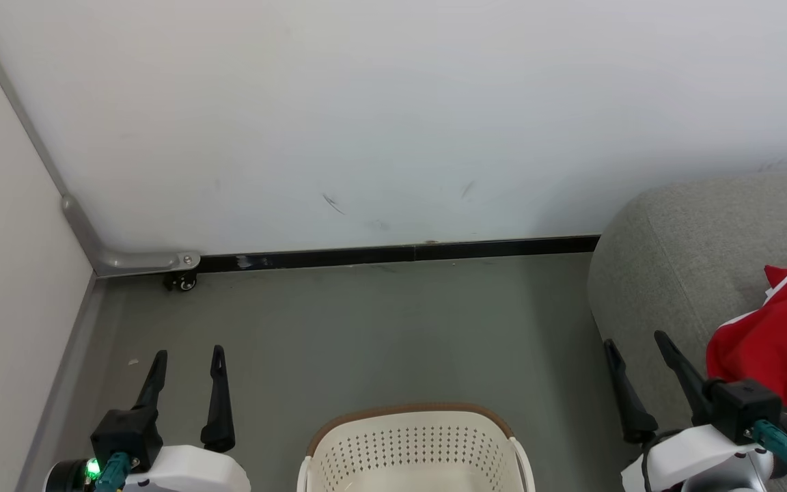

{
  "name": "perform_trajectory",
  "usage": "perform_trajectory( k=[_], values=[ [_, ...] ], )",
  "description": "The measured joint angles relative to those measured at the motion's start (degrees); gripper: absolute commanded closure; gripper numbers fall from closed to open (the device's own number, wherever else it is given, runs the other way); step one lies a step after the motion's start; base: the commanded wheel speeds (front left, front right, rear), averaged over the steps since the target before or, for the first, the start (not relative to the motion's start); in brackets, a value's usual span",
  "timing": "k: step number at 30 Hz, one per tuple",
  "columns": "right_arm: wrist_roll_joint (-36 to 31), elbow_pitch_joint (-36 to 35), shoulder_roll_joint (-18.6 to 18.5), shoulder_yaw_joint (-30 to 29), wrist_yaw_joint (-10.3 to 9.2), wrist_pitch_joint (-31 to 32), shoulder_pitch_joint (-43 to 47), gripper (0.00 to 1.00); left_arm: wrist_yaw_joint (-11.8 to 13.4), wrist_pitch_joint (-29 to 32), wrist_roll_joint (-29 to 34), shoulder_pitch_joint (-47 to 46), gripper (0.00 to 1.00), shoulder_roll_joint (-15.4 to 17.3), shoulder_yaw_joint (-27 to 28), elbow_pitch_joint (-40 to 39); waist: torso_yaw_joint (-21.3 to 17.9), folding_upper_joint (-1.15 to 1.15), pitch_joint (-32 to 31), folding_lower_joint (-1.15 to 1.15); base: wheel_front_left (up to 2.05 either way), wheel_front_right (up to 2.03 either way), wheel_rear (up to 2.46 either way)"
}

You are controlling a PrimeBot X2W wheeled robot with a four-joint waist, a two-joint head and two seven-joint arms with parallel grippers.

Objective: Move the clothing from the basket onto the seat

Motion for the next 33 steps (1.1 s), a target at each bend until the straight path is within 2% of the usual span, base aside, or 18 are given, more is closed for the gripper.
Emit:
perform_trajectory(
  k=[29,30,33],
  values=[
    [0.74,-3.98,0.42,0.63,0.00,0.98,2.48,0.00,1.43,0.00,2.50,0.60,0.00,0.52,-0.08,0.71,0.58,0.00,1.13,0.00,0.00,0.00,0.00],
    [0.75,-4.07,0.43,0.84,0.00,1.02,2.48,1.00,1.43,0.00,2.54,0.60,1.00,0.55,-0.11,0.85,0.60,0.00,1.14,0.00,0.00,0.00,0.00],
    [0.75,-2.61,0.70,1.08,0.00,1.02,3.05,1.00,1.42,0.08,2.36,1.12,1.00,-0.07,-0.38,2.46,0.61,0.00,1.15,0.00,0.00,0.00,0.00]
  ],
)
